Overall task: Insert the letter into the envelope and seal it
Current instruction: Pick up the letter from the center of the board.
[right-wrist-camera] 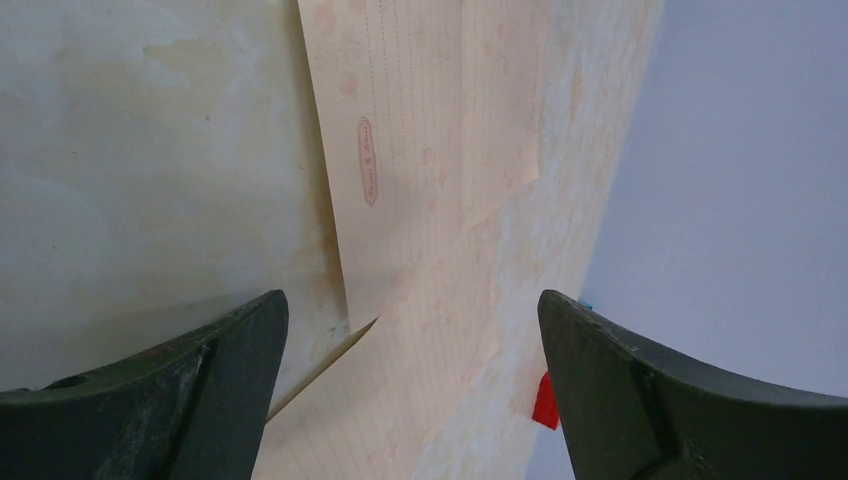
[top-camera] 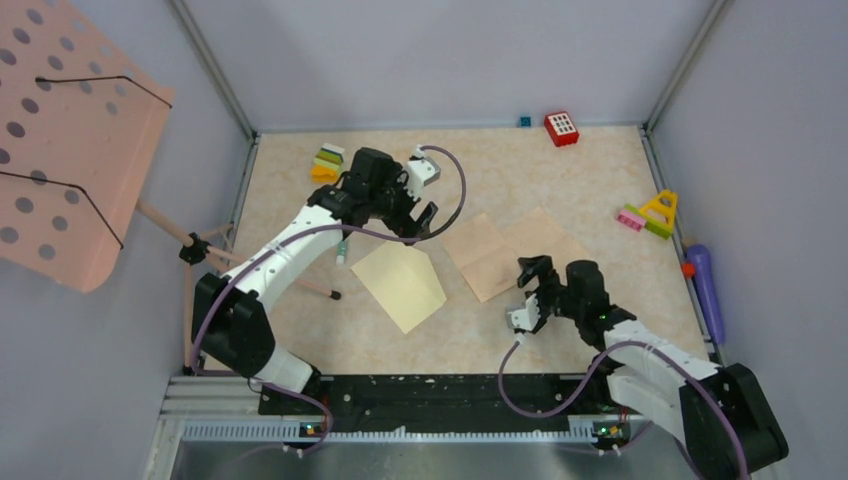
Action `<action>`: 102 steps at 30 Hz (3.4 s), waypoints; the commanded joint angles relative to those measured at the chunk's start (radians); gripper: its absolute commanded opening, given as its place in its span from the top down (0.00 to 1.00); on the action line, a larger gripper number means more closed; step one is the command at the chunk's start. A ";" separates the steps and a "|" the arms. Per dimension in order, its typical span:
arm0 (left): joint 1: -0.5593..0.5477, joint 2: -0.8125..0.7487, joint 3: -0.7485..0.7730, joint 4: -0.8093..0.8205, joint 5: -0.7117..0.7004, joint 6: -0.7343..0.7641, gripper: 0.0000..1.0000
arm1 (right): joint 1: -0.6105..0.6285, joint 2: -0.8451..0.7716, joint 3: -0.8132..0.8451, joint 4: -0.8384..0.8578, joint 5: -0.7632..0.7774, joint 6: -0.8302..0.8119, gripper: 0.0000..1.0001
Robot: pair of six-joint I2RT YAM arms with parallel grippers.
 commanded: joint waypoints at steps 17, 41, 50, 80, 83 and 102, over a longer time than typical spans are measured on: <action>0.007 -0.068 0.022 0.021 -0.008 -0.002 0.02 | 0.038 0.202 -0.102 0.350 0.046 -0.077 0.17; 0.011 -0.098 0.010 0.028 -0.005 0.001 0.02 | 0.072 0.362 -0.101 0.527 0.076 -0.022 0.43; 0.012 -0.092 0.004 0.032 0.002 0.001 0.02 | 0.085 0.246 -0.031 0.428 0.073 0.107 0.97; 0.012 -0.133 0.138 -0.055 0.079 0.029 0.02 | 0.074 0.130 0.664 -0.418 0.030 0.827 1.00; 0.011 -0.150 0.169 -0.062 0.089 0.031 0.02 | 0.046 0.159 0.750 -0.490 0.009 0.880 1.00; 0.010 -0.168 0.108 0.076 0.170 -0.104 0.02 | -0.105 0.299 1.100 -0.665 -0.374 1.295 1.00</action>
